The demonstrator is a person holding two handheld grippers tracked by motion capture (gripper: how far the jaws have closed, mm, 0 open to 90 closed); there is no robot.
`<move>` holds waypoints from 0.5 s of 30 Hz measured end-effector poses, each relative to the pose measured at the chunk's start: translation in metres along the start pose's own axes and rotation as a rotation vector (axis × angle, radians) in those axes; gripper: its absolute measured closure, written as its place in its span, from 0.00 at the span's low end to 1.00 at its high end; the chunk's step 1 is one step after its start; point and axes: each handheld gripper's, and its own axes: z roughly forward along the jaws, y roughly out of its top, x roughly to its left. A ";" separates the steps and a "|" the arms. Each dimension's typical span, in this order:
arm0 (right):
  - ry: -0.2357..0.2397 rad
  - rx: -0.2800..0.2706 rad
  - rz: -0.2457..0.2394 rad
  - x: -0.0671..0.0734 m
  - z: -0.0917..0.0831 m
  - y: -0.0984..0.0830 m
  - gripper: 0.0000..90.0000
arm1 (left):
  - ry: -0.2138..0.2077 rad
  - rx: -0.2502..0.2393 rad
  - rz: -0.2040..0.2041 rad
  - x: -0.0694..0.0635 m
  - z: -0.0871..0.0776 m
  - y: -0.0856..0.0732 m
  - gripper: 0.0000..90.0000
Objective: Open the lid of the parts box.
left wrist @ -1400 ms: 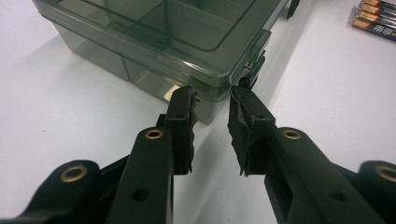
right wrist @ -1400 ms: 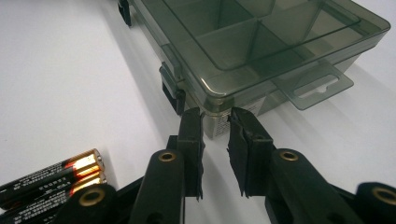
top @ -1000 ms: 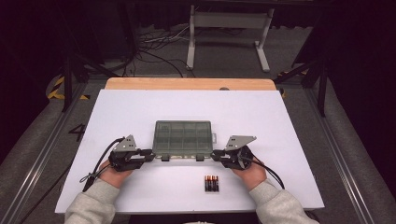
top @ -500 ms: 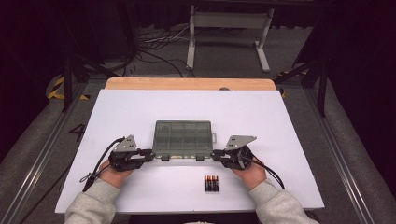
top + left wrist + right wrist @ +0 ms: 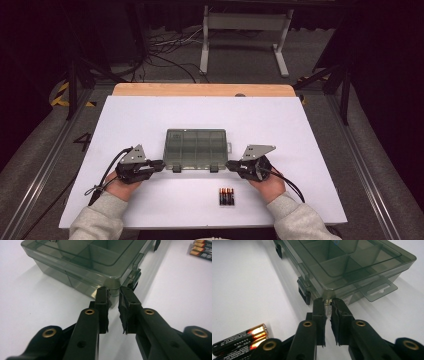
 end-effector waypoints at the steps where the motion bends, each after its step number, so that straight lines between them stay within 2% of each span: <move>1: -0.001 -0.011 -0.003 0.000 -0.001 0.001 0.96 | 0.006 -0.005 -0.001 -0.001 -0.001 0.001 0.91; 6: -0.006 -0.041 -0.010 0.000 -0.005 0.003 0.99 | 0.003 -0.038 -0.005 -0.001 -0.004 0.002 0.93; 11: -0.002 -0.098 -0.011 0.001 -0.008 0.006 1.00 | -0.003 -0.112 -0.021 -0.001 -0.008 0.005 0.93; 15: -0.003 -0.142 -0.007 0.000 -0.011 0.008 1.00 | 0.017 -0.152 -0.030 0.000 -0.010 0.007 0.95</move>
